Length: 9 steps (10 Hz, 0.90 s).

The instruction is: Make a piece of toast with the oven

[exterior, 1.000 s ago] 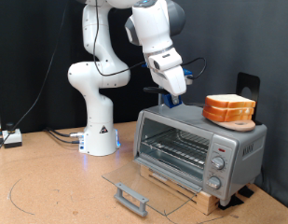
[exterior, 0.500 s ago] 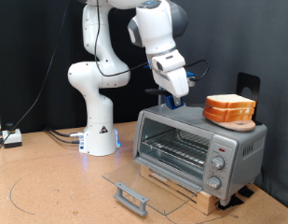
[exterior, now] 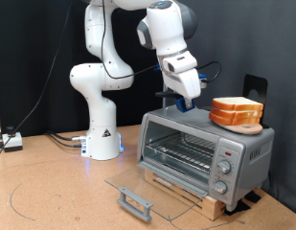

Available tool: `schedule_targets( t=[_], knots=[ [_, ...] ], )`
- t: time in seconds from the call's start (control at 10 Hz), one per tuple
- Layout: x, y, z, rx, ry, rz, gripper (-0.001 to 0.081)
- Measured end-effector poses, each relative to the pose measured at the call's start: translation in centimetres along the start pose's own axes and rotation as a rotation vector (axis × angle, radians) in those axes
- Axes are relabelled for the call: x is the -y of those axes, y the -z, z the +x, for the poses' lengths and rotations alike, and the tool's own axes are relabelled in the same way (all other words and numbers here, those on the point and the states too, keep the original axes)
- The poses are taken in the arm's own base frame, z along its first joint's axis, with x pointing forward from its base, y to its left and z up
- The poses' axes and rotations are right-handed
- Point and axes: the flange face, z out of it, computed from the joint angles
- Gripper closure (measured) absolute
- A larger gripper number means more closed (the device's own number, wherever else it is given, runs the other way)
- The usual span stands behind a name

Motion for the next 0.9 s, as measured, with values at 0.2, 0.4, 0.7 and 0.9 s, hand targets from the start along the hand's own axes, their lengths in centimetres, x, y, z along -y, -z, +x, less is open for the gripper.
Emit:
schedule_targets(
  t=[0.2,0.4,0.7,0.9],
  knots=[
    [0.7,-0.1,0.4,-0.009,0.004,0.014,0.0409],
    [1.3,-0.1,0.8,-0.013,0.008,0.019,0.0409],
    [2.5,-0.4,1.4,-0.005,-0.001,0.016,0.0409],
    [3.5,-0.9,1.8,0.009,-0.008,0.013,0.0409]
  ],
)
